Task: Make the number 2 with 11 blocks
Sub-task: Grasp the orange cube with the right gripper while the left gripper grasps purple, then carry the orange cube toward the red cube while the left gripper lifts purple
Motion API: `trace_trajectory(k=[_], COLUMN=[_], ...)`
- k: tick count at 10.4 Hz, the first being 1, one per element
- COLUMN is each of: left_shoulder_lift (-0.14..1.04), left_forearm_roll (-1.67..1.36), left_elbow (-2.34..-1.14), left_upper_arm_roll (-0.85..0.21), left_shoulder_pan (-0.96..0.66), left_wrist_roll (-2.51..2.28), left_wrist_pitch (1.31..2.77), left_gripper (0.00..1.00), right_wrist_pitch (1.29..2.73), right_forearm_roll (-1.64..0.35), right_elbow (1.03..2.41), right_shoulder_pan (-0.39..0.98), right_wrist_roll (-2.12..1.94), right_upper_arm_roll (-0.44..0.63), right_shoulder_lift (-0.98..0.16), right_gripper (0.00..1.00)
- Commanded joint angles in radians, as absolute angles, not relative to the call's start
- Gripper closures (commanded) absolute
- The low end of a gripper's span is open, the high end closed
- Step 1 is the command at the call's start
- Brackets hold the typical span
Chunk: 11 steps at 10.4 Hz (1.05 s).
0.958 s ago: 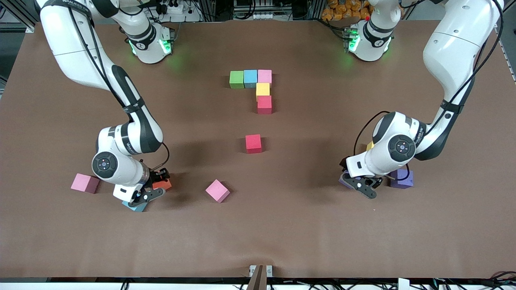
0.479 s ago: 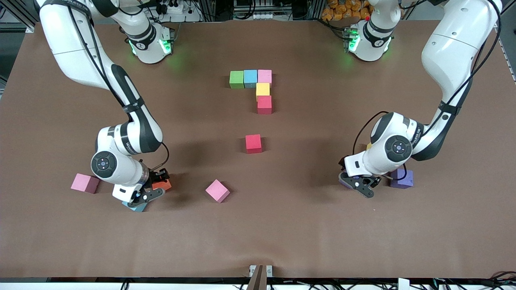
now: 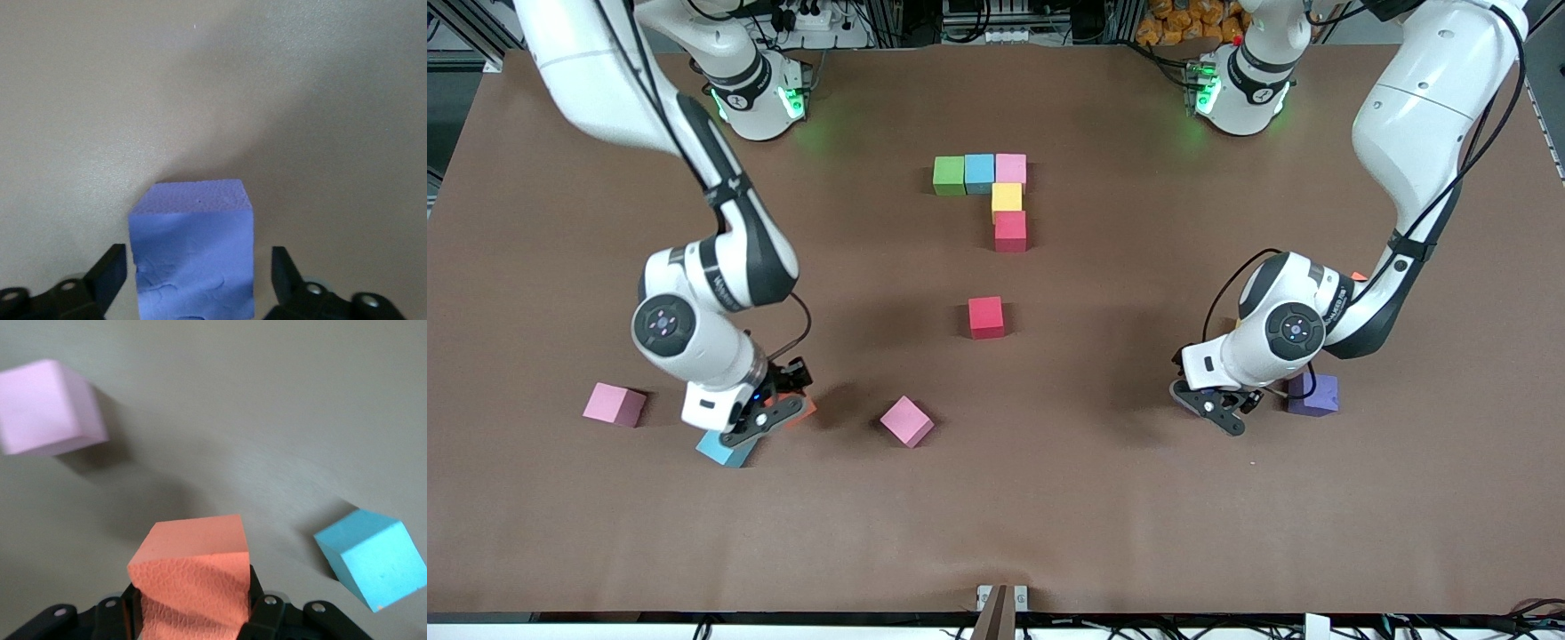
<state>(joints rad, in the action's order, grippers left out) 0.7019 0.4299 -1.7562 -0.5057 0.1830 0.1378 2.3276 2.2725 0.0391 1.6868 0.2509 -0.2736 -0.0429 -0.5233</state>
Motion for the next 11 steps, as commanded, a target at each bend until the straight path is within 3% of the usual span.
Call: trace_trajectory(k=[1, 2, 3, 6, 11], left_shoulder_lift=[0.706, 0.703, 0.700, 0.634, 0.546], left_forearm_roll=[0.462, 0.462, 0.462, 0.457, 0.439], left_elbow=[-1.744, -1.743, -1.740, -1.740, -1.740], left_upper_arm_roll=[-0.505, -0.505, -0.506, -0.515, -0.615], left_shoulder_pan=[0.169, 0.157, 0.155, 0.138, 0.155], left_wrist_roll=[0.069, 0.036, 0.013, -0.049, -0.153], left_wrist_pitch=[2.327, 2.324, 2.324, 2.283, 2.163], left_gripper=[0.73, 0.87, 0.92, 0.91, 0.90], right_wrist_pitch=[2.275, 2.275, 2.273, 2.252, 2.250], right_forearm_roll=[0.055, 0.055, 0.054, 0.054, 0.054], right_elbow=[1.793, 1.825, 1.856, 1.952, 2.031], right_shoulder_pan=[0.317, 0.348, 0.389, 0.515, 0.698], right_wrist_roll=[-0.334, -0.359, -0.371, -0.376, -0.399], right_upper_arm_roll=[-0.041, -0.041, -0.041, -0.041, -0.041], right_shoulder_lift=[-0.411, -0.379, -0.349, -0.278, -0.276], right_gripper=[0.63, 0.63, 0.63, 0.62, 0.62])
